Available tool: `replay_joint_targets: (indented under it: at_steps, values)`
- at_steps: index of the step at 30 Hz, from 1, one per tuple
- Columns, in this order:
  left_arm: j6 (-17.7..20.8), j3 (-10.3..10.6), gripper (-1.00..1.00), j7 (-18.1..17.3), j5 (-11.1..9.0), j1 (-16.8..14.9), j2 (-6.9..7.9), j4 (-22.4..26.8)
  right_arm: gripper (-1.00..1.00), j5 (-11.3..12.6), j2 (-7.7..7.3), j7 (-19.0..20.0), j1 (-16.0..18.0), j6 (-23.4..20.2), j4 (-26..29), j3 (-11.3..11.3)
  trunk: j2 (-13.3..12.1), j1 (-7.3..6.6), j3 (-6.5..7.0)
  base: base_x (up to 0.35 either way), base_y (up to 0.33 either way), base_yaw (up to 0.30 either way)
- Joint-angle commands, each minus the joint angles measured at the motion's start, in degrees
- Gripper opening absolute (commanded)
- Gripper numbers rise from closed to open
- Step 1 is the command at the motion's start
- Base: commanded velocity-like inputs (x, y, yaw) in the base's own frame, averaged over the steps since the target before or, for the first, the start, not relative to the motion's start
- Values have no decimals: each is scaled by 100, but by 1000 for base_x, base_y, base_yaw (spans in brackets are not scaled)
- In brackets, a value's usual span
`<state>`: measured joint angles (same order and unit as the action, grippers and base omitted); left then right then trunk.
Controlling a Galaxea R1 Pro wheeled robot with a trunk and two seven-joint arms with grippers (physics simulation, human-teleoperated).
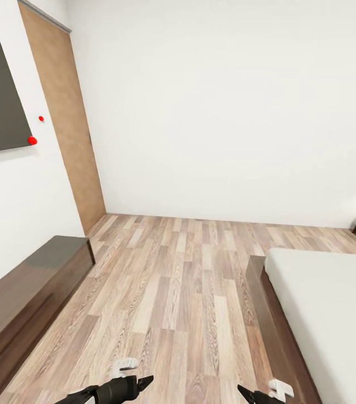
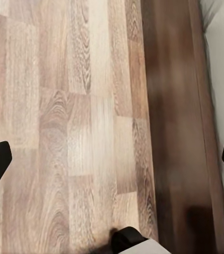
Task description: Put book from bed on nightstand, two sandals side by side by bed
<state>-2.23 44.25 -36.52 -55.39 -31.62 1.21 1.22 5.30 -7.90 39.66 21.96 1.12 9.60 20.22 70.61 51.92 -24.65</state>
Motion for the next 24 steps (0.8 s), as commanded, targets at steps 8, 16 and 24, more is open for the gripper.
replay_joint_targets:
  at_steps: [8,16,24]
  values:
    - [-23,48,100,-13,-33,-2,3,1,100,50,-1,13,5,11,-11,-27,4,0,3,0,0,-288]
    - [-18,48,100,-13,-33,-2,6,1,100,50,-9,15,5,11,-11,-27,4,0,4,96,0,-231]
    - [-15,48,100,-13,-33,-2,7,1,100,50,-10,15,3,11,-11,-27,4,0,4,310,0,-28]
